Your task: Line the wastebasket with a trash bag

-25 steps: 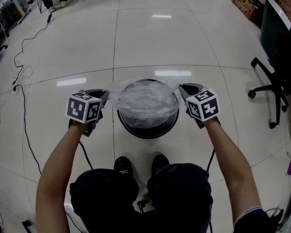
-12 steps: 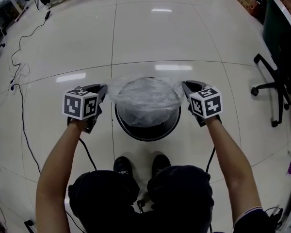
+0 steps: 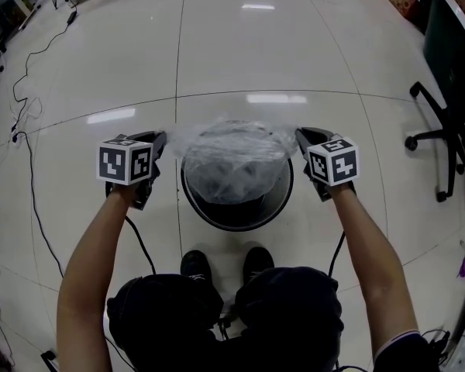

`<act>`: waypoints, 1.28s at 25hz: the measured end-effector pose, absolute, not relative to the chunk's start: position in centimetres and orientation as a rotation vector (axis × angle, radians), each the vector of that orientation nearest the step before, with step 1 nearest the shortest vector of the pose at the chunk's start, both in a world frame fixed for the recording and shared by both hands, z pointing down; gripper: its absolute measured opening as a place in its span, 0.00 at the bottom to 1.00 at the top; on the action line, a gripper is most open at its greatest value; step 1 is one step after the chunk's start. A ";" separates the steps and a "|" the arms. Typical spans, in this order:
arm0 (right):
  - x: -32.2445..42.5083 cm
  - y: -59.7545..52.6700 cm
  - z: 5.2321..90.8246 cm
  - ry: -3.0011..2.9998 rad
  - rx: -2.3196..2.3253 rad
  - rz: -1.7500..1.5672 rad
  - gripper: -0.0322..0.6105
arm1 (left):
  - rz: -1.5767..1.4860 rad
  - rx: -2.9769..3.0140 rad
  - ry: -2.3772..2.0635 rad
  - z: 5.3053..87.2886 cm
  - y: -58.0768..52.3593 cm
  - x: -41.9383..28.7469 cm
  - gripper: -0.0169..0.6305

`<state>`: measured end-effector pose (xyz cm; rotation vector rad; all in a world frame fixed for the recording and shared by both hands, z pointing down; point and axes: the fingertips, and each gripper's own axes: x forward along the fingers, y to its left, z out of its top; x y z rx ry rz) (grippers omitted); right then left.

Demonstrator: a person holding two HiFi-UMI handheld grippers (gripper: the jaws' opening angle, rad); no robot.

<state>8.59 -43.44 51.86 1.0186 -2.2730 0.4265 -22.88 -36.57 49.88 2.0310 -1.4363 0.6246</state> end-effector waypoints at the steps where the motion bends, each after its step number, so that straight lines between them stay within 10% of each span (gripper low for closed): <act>1: 8.5 -43.6 51.8 -2.279 1.025 0.427 0.05 | 0.606 2.042 -1.436 49.7 -36.8 -22.7 0.05; 32: 10.0 -39.7 55.1 -2.251 1.038 0.544 0.05 | 0.695 1.984 -1.343 53.4 -33.0 -22.6 0.05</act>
